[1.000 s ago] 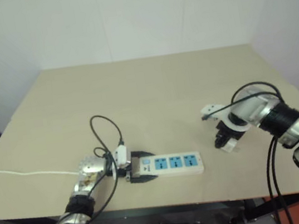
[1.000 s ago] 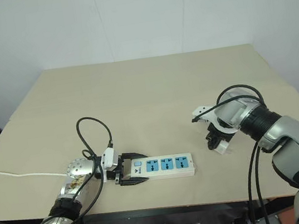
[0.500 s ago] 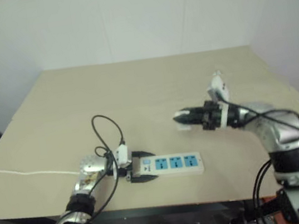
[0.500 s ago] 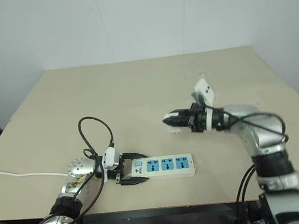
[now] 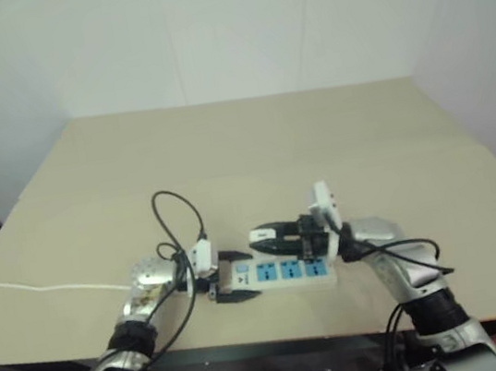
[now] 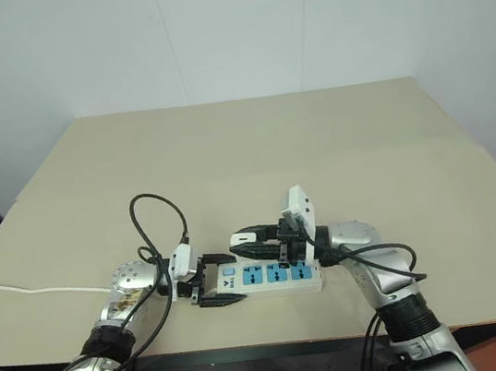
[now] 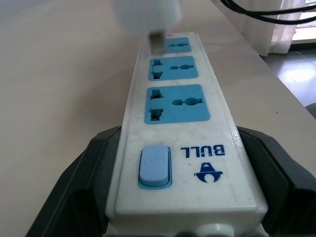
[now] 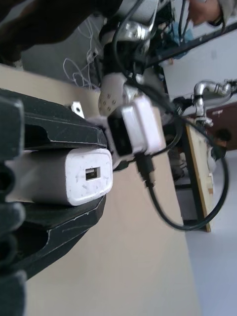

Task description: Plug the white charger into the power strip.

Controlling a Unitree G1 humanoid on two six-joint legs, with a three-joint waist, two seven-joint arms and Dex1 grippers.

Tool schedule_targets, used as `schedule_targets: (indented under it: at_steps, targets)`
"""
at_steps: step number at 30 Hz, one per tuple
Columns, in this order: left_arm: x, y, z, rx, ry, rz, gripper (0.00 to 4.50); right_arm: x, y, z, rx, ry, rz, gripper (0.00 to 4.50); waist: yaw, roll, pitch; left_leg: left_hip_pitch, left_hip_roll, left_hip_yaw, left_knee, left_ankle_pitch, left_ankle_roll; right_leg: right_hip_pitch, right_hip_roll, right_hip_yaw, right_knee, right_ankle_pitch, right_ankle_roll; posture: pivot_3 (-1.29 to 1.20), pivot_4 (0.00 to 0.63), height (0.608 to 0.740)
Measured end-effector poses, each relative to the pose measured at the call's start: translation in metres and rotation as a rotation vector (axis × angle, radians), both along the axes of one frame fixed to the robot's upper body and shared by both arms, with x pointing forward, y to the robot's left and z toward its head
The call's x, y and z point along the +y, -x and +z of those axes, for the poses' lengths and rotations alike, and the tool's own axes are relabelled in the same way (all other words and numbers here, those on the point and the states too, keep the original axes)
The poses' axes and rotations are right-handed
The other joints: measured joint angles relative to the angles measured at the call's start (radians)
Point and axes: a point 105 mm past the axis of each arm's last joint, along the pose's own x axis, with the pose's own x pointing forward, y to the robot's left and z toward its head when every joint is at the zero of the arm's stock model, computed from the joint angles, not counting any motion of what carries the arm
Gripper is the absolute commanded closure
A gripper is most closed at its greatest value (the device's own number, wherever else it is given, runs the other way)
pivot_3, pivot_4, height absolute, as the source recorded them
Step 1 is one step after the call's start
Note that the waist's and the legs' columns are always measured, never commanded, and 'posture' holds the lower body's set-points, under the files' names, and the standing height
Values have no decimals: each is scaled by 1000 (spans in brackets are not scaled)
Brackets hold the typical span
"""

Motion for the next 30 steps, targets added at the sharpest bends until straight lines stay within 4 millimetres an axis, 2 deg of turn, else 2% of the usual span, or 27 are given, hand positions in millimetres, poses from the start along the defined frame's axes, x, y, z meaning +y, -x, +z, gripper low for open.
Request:
schedule_targets:
  at_steps: [16, 30]
  targets:
    - [1, 0, 1, 6, -6, 0, 1202, 9, 0, -13, -21, 33, 17, 3392, -3, 0, 0, 0, 0, 0, -1, 0, 0, 0, 0, 0, 0, 1, -2, 0, 150, 740]
    - [1, 1, 1, 6, -6, -2, 1202, 6, -3, -18, -32, 45, 2, 3392, -3, 0, 0, 0, 0, 0, -1, 0, 0, 0, 0, 0, 0, 1, -2, 0, 150, 740]
